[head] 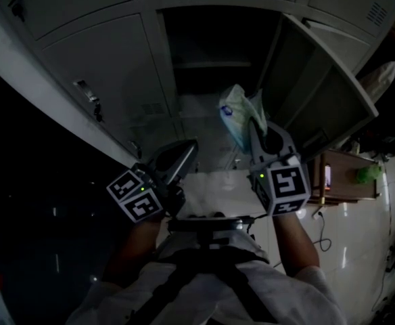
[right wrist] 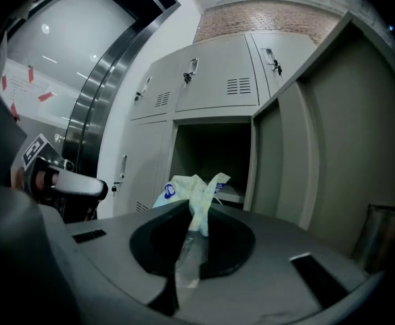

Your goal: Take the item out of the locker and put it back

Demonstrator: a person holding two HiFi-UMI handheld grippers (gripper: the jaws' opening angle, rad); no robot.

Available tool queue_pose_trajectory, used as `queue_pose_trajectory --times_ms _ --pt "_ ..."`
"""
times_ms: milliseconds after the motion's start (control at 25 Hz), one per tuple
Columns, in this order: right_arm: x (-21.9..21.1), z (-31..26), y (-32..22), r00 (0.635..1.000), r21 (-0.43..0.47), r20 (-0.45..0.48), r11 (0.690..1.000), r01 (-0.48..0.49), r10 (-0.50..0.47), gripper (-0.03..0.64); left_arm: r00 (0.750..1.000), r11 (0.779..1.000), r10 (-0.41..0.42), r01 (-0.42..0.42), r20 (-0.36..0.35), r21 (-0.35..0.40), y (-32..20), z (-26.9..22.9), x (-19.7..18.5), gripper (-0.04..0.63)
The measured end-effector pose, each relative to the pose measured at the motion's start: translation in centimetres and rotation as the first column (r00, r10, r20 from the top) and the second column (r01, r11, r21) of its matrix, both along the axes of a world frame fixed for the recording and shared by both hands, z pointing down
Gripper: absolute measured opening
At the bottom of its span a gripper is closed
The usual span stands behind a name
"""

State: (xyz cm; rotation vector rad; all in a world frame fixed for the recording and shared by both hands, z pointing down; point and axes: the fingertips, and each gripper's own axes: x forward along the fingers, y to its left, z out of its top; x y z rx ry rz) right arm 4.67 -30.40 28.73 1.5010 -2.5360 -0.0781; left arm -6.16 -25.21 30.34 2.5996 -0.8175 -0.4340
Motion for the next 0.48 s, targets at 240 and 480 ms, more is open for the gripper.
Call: queue_pose_trajectory --times_ms 240,480 --pt "0.6 1.5 1.1 0.999 -0.037 0.038 0.999 -0.008 0.009 -0.006 1.0 0.999 0.013 -0.013 -0.002 -0.036 0.9 1.3 0.2 -0.002" --pt "0.6 3.0 2.3 0.999 -0.071 0.048 0.997 -0.002 0.005 -0.005 1.0 0.998 0.027 -0.028 -0.012 -0.061 1.4 2.4 0.4 -0.002"
